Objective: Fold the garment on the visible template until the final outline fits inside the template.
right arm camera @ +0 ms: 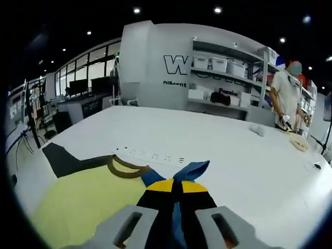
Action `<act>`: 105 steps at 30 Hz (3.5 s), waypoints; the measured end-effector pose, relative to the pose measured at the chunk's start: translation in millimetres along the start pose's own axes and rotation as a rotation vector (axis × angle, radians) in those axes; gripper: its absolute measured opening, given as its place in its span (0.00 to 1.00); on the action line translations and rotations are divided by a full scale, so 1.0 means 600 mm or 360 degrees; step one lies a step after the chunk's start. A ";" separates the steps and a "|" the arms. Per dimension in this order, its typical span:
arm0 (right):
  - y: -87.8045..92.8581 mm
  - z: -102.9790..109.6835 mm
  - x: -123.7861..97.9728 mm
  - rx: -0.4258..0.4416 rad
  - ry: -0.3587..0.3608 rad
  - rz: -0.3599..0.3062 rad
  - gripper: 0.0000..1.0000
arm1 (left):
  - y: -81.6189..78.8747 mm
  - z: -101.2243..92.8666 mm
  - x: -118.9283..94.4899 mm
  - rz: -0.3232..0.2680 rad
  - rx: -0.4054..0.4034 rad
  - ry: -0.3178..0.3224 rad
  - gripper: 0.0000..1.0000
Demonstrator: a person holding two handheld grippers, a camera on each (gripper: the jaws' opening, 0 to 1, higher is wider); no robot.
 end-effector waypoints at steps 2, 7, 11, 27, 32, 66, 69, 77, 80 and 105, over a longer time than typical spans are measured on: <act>-0.008 0.021 0.005 -0.0027 -0.0034 -0.0008 0.00 | 0.002 -0.001 0.000 0.0013 -0.0006 0.0006 0.99; -0.025 0.081 0.015 -0.0085 -0.0131 -0.0024 0.00 | 0.004 -0.003 0.002 0.0023 -0.0001 0.0013 0.99; -0.031 0.127 0.019 -0.0110 -0.0197 -0.0029 0.00 | 0.004 -0.002 0.001 0.0022 -0.0002 0.0011 0.99; -0.048 0.261 0.037 -0.0213 -0.0406 -0.0050 0.00 | 0.007 -0.003 0.000 0.0033 -0.0001 0.0022 0.99; -0.040 0.327 0.032 -0.0296 -0.0508 -0.0045 0.00 | 0.008 -0.003 -0.001 0.0038 -0.0004 0.0026 0.98; 0.117 0.474 0.067 -0.0477 -0.0747 0.0260 0.02 | 0.024 -0.003 0.003 0.0107 -0.0040 0.0051 0.92; 0.117 0.480 0.066 -0.0454 -0.0772 0.0262 0.05 | 0.025 -0.004 0.004 0.0111 -0.0040 0.0054 0.92; 0.113 0.496 0.049 -0.0377 -0.0859 0.0255 0.05 | 0.027 -0.008 0.005 0.0122 -0.0034 0.0064 0.92; 0.106 0.507 0.030 -0.0383 -0.0909 0.0225 0.03 | 0.027 -0.009 0.005 0.0126 -0.0032 0.0068 0.91; 0.148 0.483 0.055 -0.0464 -0.0862 0.0317 0.00 | 0.026 -0.010 0.006 0.0128 -0.0025 0.0070 0.91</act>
Point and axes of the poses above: the point that each gripper's makers call its tool centre point, and the gripper's own axes: x roughly forward along the fingers, z roughly to its left, y roughly out of its underside, the point moved 1 cm from there along -x, roughly backward along the fingers, and after that the axes turned 6 degrees about y, right-handed, at the moved point
